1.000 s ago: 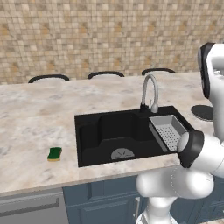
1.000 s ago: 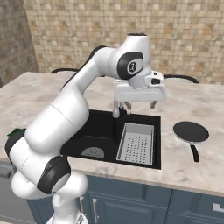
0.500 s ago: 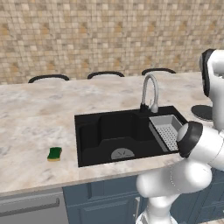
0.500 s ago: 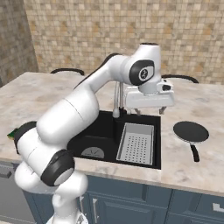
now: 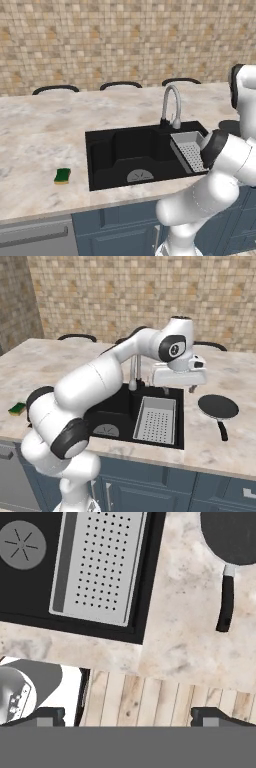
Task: Pick the pan and sponge and place them into the sink. Then turn on the water.
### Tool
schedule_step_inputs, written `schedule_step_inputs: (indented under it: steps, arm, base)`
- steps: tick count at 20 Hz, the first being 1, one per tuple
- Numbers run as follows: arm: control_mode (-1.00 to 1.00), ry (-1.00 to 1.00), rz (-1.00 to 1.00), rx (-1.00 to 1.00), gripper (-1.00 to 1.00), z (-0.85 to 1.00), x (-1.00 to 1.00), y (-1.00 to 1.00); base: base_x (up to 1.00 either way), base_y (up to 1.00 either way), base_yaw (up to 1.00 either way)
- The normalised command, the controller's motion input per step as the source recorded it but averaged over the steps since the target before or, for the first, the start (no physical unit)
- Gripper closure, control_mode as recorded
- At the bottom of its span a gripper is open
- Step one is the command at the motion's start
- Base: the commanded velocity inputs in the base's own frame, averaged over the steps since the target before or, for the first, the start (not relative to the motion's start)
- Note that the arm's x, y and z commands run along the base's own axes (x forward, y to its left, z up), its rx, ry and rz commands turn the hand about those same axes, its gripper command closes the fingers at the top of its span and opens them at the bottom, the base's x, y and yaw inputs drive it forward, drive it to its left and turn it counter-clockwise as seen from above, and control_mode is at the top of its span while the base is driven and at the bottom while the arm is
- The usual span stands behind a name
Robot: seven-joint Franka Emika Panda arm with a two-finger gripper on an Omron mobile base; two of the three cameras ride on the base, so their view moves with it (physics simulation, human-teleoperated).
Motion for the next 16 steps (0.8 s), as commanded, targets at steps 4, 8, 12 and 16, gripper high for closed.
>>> schedule_step_inputs:
  steps: [4, 8, 12, 16]
  arm:
    - [-1.00, 0.03, 0.00, 0.09, -1.00, -0.28, 0.24, -0.26]
    - [-1.00, 0.01, 0.00, 0.10, -1.00, -0.25, 0.20, -0.30]
    - [-1.00, 0.02, 0.00, 0.06, -1.00, -0.16, 0.18, -0.38]
    - [-1.00, 0.03, 0.00, 0.03, -1.00, -0.12, 0.19, -0.37]
  base:
    - [0.00, 0.00, 0.00]
    - [0.00, 0.00, 0.00]
    - [0.00, 0.00, 0.00]
    - [0.00, 0.00, 0.00]
